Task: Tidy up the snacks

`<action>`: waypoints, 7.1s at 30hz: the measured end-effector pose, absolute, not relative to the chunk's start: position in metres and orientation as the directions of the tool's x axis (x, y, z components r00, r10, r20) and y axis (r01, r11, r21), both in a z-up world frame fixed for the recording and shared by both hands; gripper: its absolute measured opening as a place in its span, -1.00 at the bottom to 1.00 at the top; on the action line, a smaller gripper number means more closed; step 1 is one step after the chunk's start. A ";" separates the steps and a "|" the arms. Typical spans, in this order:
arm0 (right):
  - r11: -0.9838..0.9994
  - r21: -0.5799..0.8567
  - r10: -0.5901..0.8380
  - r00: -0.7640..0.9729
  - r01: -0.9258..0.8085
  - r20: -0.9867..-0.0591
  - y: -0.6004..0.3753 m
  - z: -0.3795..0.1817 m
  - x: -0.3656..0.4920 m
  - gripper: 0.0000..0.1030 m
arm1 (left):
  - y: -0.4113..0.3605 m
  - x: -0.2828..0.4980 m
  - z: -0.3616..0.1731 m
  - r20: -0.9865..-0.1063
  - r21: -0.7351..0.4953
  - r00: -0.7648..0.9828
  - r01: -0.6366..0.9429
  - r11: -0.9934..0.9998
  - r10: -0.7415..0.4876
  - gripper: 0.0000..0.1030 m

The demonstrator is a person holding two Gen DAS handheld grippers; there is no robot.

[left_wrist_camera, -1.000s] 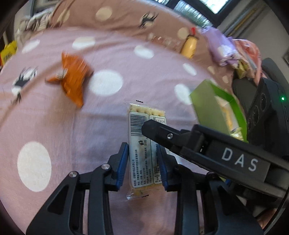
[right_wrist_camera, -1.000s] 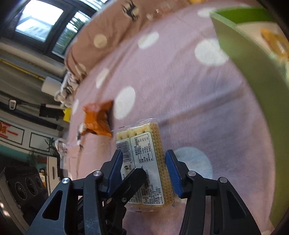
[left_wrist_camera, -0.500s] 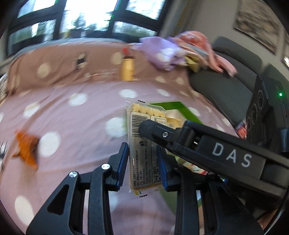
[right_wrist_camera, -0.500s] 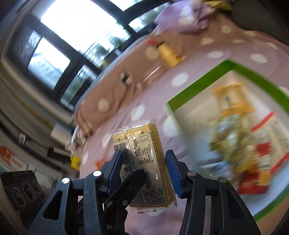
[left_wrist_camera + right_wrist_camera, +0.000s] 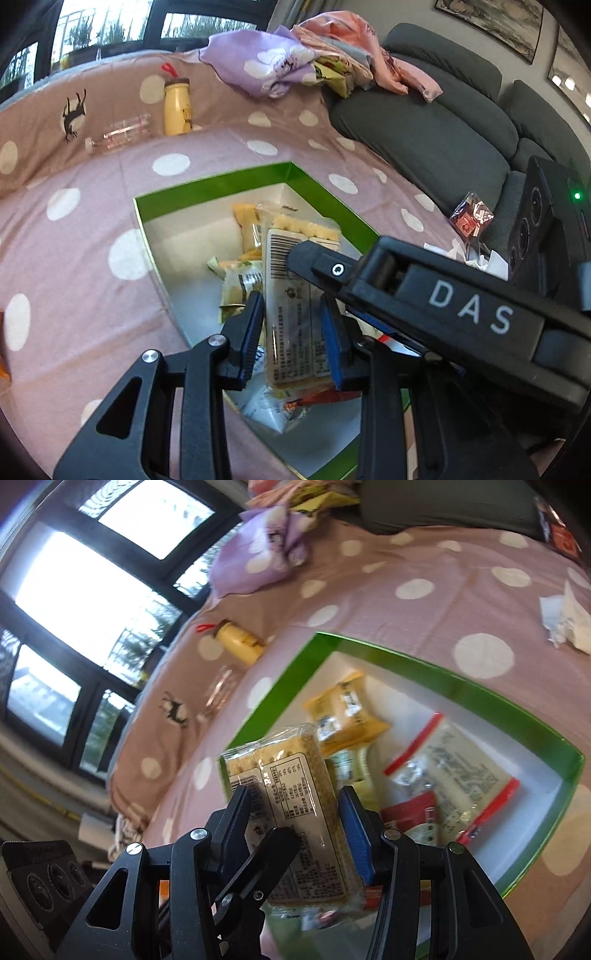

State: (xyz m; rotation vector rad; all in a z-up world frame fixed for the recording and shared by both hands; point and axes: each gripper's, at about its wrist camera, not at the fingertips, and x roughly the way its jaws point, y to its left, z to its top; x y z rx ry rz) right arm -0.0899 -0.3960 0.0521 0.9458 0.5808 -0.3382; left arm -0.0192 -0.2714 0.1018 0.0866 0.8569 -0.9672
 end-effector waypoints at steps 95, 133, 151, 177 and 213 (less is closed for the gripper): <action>0.745 0.662 0.559 0.615 -0.079 -0.556 -0.153 0.077 0.070 -0.10 | -0.009 0.045 0.120 -0.559 -0.497 0.597 0.314 0.809 -0.575 -0.42; 0.697 0.709 0.327 0.835 0.103 -0.442 -0.275 0.096 -0.059 -0.10 | -0.129 -0.037 0.150 -0.528 -0.392 0.403 0.665 0.636 -0.747 -0.45; 0.644 0.745 0.252 0.873 0.171 -0.418 -0.324 0.091 -0.079 -0.10 | -0.180 -0.041 0.151 -0.558 -0.349 0.326 0.743 0.572 -0.763 -0.46; 0.460 0.820 0.109 0.895 0.340 -0.432 -0.411 0.055 -0.116 -0.10 | -0.283 -0.054 0.130 -0.655 -0.274 0.182 0.847 0.455 -0.733 -0.45; 0.475 0.666 -0.022 0.765 0.575 -0.644 -0.416 0.041 -0.102 -0.10 | -0.289 -0.024 0.092 -0.660 -0.465 0.023 0.772 0.433 -0.751 -0.44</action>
